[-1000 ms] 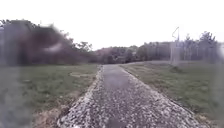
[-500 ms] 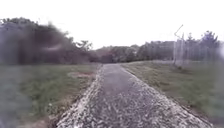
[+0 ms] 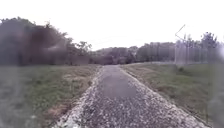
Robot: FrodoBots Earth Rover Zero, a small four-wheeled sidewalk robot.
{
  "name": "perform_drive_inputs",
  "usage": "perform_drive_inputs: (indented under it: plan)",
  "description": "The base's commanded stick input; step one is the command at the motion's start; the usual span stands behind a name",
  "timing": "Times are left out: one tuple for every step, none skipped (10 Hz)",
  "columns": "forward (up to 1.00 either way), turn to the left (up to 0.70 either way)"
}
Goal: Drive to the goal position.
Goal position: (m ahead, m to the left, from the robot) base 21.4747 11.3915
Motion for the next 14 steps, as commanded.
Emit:
perform_drive_inputs:
  plan:
    - [0.7,0.0]
    - [0.7,0.0]
    - [0.7,0.0]
    - [0.7,0.0]
    - [0.7,0.0]
    - [0.7,0.0]
    - [0.7,-0.01]
    - [0.7,-0.01]
    - [0.7,-0.01]
    - [0.7,-0.01]
    - [0.7,-0.01]
    - [0.7,-0.01]
    - [0.7,-0.01]
    - [0.7,-0.01]
